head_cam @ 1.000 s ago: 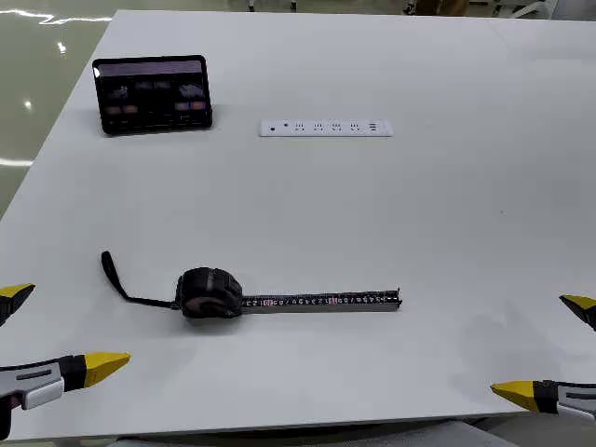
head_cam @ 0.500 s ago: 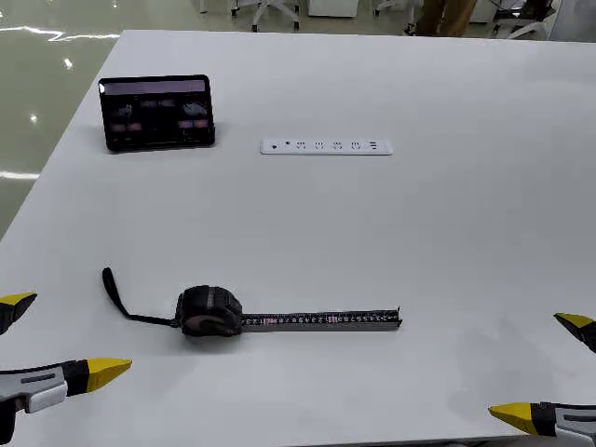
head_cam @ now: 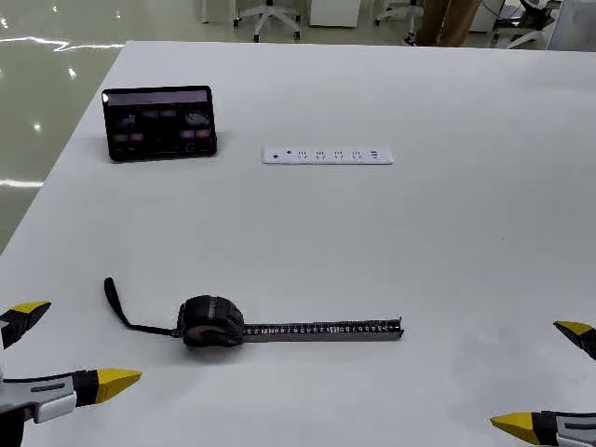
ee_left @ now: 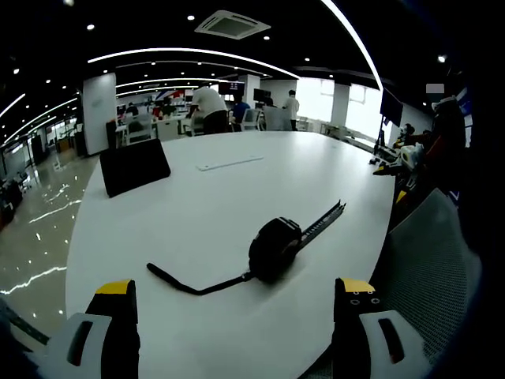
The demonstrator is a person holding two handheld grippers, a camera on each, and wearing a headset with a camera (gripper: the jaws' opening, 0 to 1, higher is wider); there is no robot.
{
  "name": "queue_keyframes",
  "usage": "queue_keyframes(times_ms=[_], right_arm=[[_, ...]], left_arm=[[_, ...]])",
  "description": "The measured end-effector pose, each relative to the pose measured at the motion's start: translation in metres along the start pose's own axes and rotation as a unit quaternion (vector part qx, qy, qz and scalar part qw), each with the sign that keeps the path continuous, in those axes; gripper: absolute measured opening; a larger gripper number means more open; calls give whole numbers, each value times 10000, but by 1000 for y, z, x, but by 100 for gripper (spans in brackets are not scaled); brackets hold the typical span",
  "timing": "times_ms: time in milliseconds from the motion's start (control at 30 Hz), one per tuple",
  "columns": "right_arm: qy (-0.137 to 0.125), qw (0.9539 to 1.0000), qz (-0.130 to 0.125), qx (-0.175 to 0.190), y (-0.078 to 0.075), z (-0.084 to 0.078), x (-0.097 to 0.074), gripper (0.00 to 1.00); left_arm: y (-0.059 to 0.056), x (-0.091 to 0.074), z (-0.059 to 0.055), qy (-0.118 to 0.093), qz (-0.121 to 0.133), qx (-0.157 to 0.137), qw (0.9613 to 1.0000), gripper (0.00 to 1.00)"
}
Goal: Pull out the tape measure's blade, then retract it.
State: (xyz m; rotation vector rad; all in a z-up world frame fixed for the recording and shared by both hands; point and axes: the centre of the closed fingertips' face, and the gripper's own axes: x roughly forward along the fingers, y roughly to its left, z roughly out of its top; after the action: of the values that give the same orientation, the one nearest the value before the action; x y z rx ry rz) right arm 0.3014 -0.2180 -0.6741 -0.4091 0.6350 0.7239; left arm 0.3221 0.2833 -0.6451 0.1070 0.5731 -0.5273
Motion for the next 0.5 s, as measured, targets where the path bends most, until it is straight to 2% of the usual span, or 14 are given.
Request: queue_keyframes(times_ms=[267, 367, 433, 500], right_arm=[[-27, 9998, 37, -174, -2, 19, 4, 100], [-15, 9996, 103, -274, -1, 25, 8, 100], [-18, 9993, 150, -342, -1, 31, 12, 100], [33, 9988, 219, -426, 1, 34, 18, 100]], left_arm=[[-13, 11, 17, -23, -43, -55, 10000, 99], [-27, 21, 26, -12, -176, -210, 9996, 97], [-35, 29, 33, -40, -145, -226, 9996, 97], [-41, 40, 36, 81, -37, -257, 9996, 96]])
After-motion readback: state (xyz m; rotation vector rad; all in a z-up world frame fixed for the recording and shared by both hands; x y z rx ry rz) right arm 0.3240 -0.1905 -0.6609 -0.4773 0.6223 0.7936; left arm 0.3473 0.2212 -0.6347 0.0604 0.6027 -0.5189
